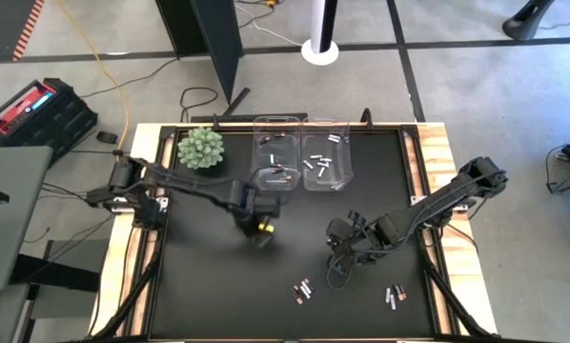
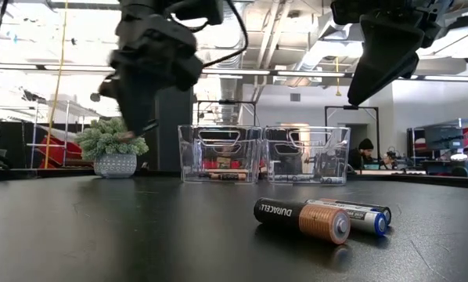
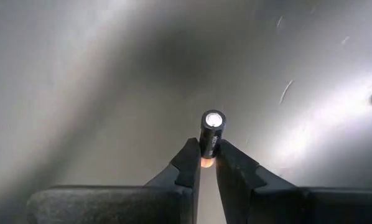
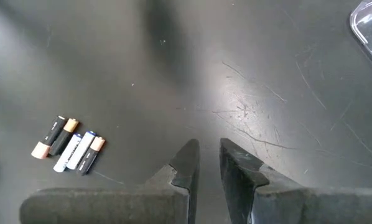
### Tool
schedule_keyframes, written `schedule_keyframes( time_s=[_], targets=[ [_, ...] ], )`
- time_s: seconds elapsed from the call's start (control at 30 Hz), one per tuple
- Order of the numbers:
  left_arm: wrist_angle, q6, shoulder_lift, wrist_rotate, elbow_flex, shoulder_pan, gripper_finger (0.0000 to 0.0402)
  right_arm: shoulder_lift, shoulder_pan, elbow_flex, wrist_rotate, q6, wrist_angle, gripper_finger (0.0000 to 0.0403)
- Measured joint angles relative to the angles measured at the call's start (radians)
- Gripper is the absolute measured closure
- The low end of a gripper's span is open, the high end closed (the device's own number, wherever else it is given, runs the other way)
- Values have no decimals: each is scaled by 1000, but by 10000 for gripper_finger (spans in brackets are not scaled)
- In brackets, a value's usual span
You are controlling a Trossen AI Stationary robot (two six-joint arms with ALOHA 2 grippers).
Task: Sort batteries
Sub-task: Put the large black battery into the left transparent bin
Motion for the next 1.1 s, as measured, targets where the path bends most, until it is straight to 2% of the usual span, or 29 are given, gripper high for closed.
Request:
schedule_keyframes(
  time_s=[0.17,0.43,0.6,0.73,0.93,1.1],
  targets=[
    [-4,178,0,0,91,112,368,0,0,0,0,6,0,322],
    [0,432,-2,2,306,282,368,0,-16,0,44,111,0,322],
    [52,510,-2,-74,384,423,368,0,-44,0,45,138,2,322],
    [94,540,2,-62,384,551,368,0,-68,0,46,184,0,322],
    [163,647,107,59,400,669,368,0,-92,0,48,229,1,322],
    [112,745,263,67,485,699,368,0,-113,1,48,240,16,322]
  ],
)
